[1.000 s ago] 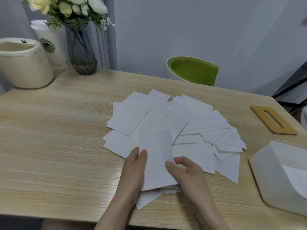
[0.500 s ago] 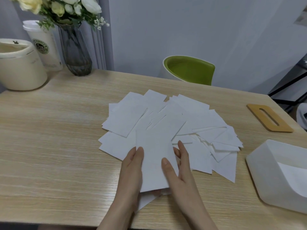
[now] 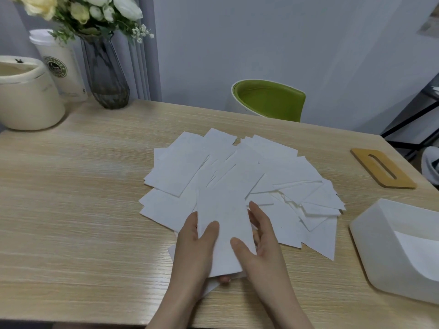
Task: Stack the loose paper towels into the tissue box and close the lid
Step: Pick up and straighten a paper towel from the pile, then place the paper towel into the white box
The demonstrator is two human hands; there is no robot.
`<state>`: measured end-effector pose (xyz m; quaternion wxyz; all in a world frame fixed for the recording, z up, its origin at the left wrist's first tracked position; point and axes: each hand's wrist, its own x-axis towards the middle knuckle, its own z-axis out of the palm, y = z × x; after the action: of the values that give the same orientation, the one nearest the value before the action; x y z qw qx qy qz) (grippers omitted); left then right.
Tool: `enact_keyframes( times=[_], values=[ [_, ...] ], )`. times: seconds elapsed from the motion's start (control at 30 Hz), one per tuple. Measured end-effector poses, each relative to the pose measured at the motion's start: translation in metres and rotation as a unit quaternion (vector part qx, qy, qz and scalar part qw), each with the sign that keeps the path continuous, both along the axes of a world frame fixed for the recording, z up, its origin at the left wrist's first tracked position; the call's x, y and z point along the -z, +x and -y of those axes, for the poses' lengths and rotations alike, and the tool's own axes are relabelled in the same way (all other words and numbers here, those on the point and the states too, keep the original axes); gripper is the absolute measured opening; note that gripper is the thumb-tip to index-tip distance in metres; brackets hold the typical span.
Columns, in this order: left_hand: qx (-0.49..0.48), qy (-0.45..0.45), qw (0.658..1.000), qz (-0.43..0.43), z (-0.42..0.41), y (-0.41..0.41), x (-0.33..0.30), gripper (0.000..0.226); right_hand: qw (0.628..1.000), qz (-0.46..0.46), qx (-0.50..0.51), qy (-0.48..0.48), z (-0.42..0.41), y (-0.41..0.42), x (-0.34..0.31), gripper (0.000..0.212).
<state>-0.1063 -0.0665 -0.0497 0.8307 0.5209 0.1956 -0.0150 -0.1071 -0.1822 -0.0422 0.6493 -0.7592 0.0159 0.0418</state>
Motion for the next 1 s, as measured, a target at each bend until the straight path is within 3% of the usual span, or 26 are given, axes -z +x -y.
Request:
enact_keyframes(
  times=[0.23,0.37,0.5,0.67,0.77,1.0],
  values=[
    [-0.116,0.038,0.991,0.056,0.005,0.008,-0.001,0.018,0.997,-0.013,0.030,0.076,0.008,-0.002,-0.005,0.047],
    [-0.084,0.016,0.995,0.058,0.015,0.008,0.000,0.018,0.997,0.015,0.029,0.068,0.009,-0.004,-0.008,0.036],
    [-0.063,0.030,0.996,0.061,0.002,0.008,0.002,0.011,0.997,0.028,0.028,0.059,0.028,0.007,-0.017,0.043],
    [-0.007,0.090,0.993,0.082,-0.028,0.019,-0.008,0.047,0.996,-0.009,-0.052,0.076,0.059,0.025,-0.035,0.049],
    [0.050,0.125,0.985,0.111,-0.026,0.021,-0.016,0.047,0.998,0.010,-0.030,0.055,0.071,0.030,-0.040,0.047],
    [-0.011,0.114,0.989,0.089,-0.003,0.024,-0.022,0.036,0.998,0.050,0.010,0.036,0.081,0.019,-0.039,0.030]
  ],
)
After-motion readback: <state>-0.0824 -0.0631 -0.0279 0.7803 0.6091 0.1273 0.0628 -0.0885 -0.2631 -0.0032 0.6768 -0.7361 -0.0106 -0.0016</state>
